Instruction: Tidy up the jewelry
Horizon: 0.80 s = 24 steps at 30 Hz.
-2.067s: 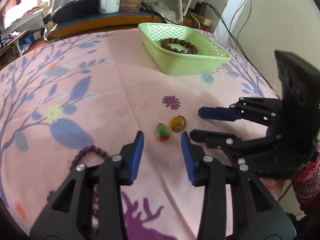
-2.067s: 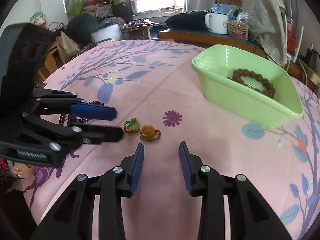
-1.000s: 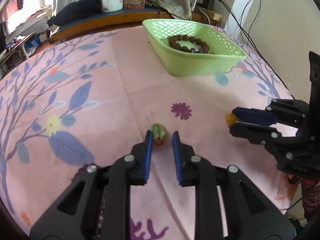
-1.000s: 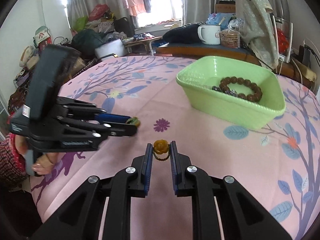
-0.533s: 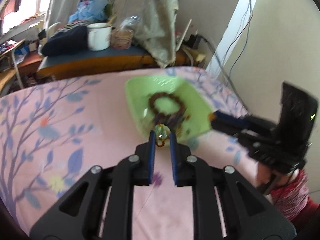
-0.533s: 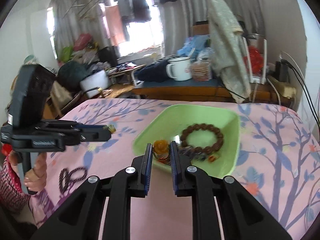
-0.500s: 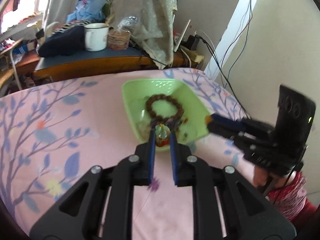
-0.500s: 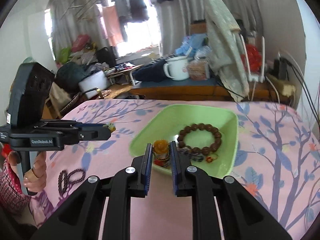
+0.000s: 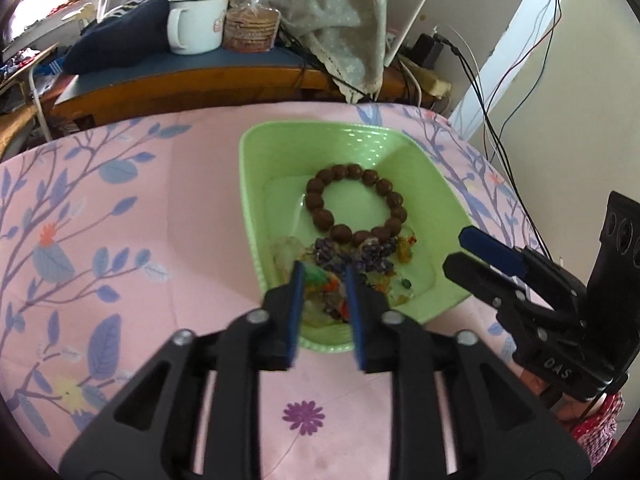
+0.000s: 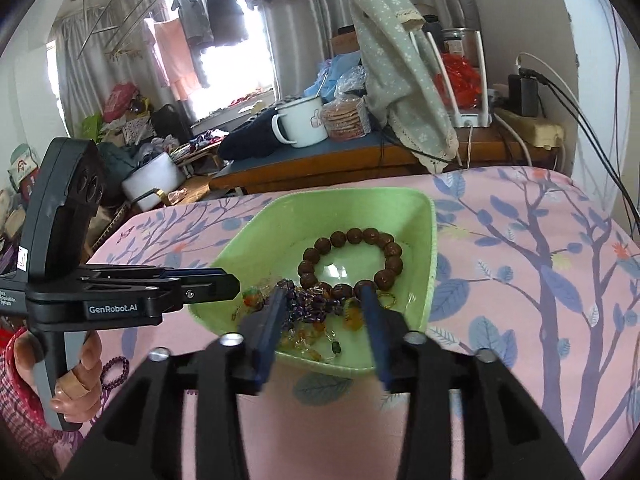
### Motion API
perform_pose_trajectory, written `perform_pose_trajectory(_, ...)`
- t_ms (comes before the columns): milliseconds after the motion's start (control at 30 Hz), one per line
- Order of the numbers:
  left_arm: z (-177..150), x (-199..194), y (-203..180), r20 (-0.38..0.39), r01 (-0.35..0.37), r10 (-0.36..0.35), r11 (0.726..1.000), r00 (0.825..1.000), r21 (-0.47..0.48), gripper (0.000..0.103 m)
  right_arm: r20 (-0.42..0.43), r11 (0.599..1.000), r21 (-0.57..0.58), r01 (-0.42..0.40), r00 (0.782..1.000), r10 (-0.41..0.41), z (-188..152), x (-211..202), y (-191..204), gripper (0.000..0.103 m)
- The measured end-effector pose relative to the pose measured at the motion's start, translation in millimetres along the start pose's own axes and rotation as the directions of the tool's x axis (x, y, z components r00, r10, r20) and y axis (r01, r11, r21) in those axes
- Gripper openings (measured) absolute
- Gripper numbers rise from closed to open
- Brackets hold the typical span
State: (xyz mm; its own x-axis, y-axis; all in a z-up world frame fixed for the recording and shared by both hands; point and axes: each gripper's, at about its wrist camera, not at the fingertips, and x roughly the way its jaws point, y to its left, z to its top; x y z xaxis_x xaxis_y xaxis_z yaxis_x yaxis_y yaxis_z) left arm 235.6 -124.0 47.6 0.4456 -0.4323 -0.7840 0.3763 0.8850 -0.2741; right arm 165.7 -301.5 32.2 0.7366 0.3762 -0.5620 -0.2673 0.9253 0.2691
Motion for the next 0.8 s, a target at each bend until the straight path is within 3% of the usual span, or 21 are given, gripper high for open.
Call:
perform_pose_trajectory(33, 0.6, -3.3, 1.0, 0.003, 0.004, -0.004, 1.0, 1.0, -0.005, 0.033, 0.003, 1.0, -0.003, 0.001, 1.0, -0.001, 0.2, -0.9, 1.1, 0.021)
perform_pose_trajectory(133, 2.0, -28.6, 7.4, 0.041, 0.023, -0.022, 1.0, 0.999, -0.013, 0.033, 0.025, 1.0, -0.001, -0.014, 1.0, 0.014, 0.3, -10.8, 10.4, 0.021)
perform_pose_trajectory(233, -4.5, -71.6, 21.5, 0.123, 0.035, -0.032, 0.999, 0.992, -0.02, 0.033, 0.038, 0.998, -0.005, -0.067, 0.997, 0.067, -3.7, -21.7, 25.6, 0.021)
perform_pose_trajectory(333, -28.7, -111.2, 46.0, 0.165, 0.002, 0.004, 0.999, 0.986, -0.036, 0.033, 0.017, 0.99, -0.034, -0.14, 0.99, 0.141, -13.2, -24.6, 48.4, 0.021)
perform_pose_trajectory(433, -64.4, -137.2, 73.0, 0.172, -0.055, 0.065, 0.997, 0.983, -0.062, 0.033, -0.05, 0.973, -0.085, -0.213, 0.977, 0.21, -26.9, -15.7, 78.3, 0.02)
perform_pose_trajectory(567, -118.9, -150.6, 102.7, 0.14, -0.1, 0.114, 0.989, 0.984, -0.105, 0.033, -0.172, 0.937, -0.165, -0.309, 0.944, 0.281, -46.3, 9.0, 125.5, 0.009)
perform_pose_trajectory(667, -148.4, -147.9, 118.4, 0.099, -0.12, 0.134, 0.983, 0.986, -0.137, 0.033, -0.252, 0.911, -0.224, -0.345, 0.924, 0.288, -57.8, 27.7, 159.0, 0.003)
perform_pose_trajectory(800, -163.7, -145.6, 126.0, 0.085, -0.111, 0.125, 0.982, 0.988, -0.155, 0.033, -0.319, 0.891, -0.274, -0.362, 0.908, 0.27, -60.6, 52.5, 192.6, 0.0)
